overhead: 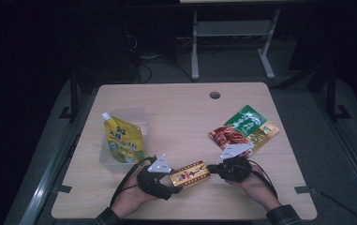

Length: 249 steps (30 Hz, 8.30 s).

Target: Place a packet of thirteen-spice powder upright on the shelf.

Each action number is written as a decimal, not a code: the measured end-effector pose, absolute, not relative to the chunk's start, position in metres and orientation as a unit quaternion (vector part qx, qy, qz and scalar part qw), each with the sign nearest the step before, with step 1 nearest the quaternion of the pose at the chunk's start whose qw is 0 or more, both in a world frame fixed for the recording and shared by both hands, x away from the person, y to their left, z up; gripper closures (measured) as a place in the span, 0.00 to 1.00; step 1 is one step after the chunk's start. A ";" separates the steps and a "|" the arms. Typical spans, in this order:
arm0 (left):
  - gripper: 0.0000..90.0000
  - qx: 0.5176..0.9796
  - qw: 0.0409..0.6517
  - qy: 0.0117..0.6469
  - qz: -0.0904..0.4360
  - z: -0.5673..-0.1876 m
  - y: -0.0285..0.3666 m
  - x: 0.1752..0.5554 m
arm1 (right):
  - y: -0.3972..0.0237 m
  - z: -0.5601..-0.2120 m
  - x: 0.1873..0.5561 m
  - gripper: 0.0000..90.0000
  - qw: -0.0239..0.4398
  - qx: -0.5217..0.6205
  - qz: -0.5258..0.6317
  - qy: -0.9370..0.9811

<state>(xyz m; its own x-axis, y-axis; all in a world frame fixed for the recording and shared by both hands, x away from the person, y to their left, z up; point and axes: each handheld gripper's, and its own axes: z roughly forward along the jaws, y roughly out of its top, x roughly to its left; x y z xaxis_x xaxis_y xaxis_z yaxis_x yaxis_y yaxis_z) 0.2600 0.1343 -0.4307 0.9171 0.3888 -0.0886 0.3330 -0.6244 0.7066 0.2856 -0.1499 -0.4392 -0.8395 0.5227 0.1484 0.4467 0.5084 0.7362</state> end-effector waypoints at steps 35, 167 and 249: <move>0.36 0.866 0.468 0.169 0.048 -0.393 0.111 0.276 | -0.135 -0.455 0.284 1.00 0.006 0.255 0.387 0.886; 0.21 0.894 0.389 0.222 0.033 -0.447 0.179 0.238 | -0.130 -0.407 0.309 0.72 0.045 0.227 0.435 0.870; 0.19 0.901 0.387 0.197 0.008 -0.449 0.166 0.237 | 0.034 -0.343 0.420 0.75 0.040 0.069 0.469 0.880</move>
<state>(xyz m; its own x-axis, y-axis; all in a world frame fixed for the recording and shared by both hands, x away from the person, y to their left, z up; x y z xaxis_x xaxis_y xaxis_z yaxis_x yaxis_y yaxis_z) 0.2369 0.1659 -0.4487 0.9222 0.3610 -0.1385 0.3491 -0.6236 0.6995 0.4200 0.0344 -0.3425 -0.9873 0.1585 -0.0050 0.0841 0.5503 0.8307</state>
